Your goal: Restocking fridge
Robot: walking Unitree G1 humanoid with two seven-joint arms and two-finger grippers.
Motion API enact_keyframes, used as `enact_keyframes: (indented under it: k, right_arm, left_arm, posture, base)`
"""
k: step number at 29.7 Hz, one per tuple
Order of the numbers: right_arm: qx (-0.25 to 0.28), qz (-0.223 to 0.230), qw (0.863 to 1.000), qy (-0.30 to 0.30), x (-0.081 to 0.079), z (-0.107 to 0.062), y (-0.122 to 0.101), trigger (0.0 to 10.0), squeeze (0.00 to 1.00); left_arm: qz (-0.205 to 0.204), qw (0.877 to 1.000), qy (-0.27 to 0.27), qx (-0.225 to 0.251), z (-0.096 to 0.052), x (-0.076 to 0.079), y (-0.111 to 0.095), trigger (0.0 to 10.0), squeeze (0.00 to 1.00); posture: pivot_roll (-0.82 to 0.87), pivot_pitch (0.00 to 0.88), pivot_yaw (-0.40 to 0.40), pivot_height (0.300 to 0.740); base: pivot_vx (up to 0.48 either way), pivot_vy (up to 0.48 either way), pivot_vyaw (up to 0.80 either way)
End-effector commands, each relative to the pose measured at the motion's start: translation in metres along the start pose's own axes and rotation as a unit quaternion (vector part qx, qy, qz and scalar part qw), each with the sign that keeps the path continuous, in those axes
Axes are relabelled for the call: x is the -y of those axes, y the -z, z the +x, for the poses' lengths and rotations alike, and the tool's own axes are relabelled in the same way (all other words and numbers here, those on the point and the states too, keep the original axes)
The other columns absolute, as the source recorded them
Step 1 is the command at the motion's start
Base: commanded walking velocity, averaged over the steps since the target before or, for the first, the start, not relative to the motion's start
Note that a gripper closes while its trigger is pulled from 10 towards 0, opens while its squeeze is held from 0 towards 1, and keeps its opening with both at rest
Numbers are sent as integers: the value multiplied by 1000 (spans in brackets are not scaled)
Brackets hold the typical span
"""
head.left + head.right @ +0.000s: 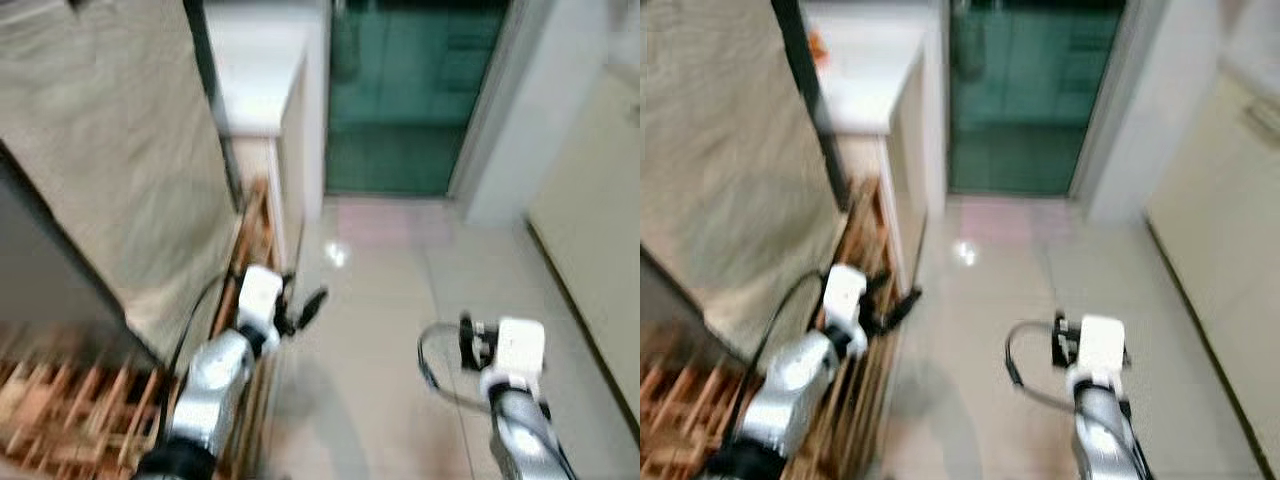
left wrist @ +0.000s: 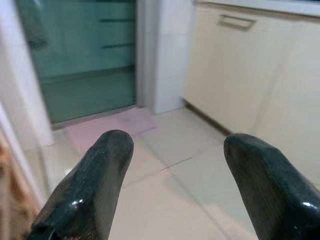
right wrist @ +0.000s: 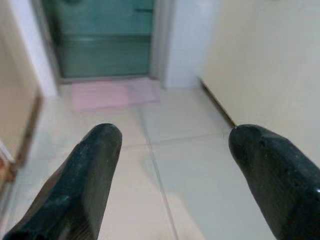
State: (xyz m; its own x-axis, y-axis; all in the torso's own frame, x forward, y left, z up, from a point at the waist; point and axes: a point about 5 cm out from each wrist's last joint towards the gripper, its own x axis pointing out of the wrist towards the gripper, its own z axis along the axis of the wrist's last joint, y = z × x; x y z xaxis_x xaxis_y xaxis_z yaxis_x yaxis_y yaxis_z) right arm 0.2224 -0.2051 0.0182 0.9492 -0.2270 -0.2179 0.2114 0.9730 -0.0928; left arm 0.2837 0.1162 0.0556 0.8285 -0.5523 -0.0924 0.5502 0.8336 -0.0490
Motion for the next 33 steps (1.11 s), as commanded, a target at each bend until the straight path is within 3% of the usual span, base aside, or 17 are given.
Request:
enact_keyframes:
  k: [1,12,26,29,33]
  right_arm:
    - [6,4,1000,-5,-2,2,-4,10000,0]
    - [15,7,1000,-23,-9,7,-8,10000,0]
    - [30,9,998,-49,-20,20,-20,10000,0]
    - [28,11,998,-48,-20,19,-18,10000,0]
    - [23,6,999,-48,-18,16,-13,10000,0]
  left_arm:
    - [7,1000,1,1,-1,-2,-2,10000,0]
    - [6,1000,7,2,-1,1,-3,10000,0]
    - [19,1000,-12,-3,-1,1,1,10000,0]
    - [10,998,-54,-20,-2,-4,8,10000,0]
    - [-38,991,-114,-52,-6,-14,20,10000,0]
  posture:
    - [10,0,4,740]
    - [15,0,7,740]
    - [29,0,1,740]
    - [29,0,-3,740]
    - [28,0,-1,740]
  base:
    - [-401,0,0]
    - [-236,0,0]
    - [0,0,649]
    - [0,0,613]
    - [0,0,612]
